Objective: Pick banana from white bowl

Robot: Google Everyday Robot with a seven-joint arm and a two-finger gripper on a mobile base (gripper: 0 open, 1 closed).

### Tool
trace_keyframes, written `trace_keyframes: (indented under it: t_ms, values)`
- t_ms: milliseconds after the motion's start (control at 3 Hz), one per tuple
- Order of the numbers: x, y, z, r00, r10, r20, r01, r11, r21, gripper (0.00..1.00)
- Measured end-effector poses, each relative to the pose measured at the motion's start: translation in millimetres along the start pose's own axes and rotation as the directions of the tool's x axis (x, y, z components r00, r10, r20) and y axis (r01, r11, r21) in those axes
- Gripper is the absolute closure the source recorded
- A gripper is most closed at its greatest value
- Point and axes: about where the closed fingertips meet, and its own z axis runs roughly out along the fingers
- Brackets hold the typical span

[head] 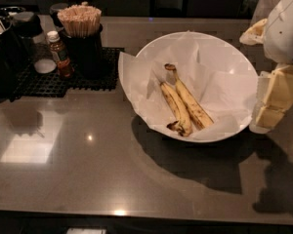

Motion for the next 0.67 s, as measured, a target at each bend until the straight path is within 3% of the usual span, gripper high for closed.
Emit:
trace_keyframes:
  t_ms: [333,667]
  values:
    - [-40.9,8.7,2.0,0.990,-0.129,0.057,0.130,0.9911,-0.028,0.00]
    - [-74.9,11.2,11.0,0.970,-0.229,0.084,0.234,0.9705,-0.057,0.00]
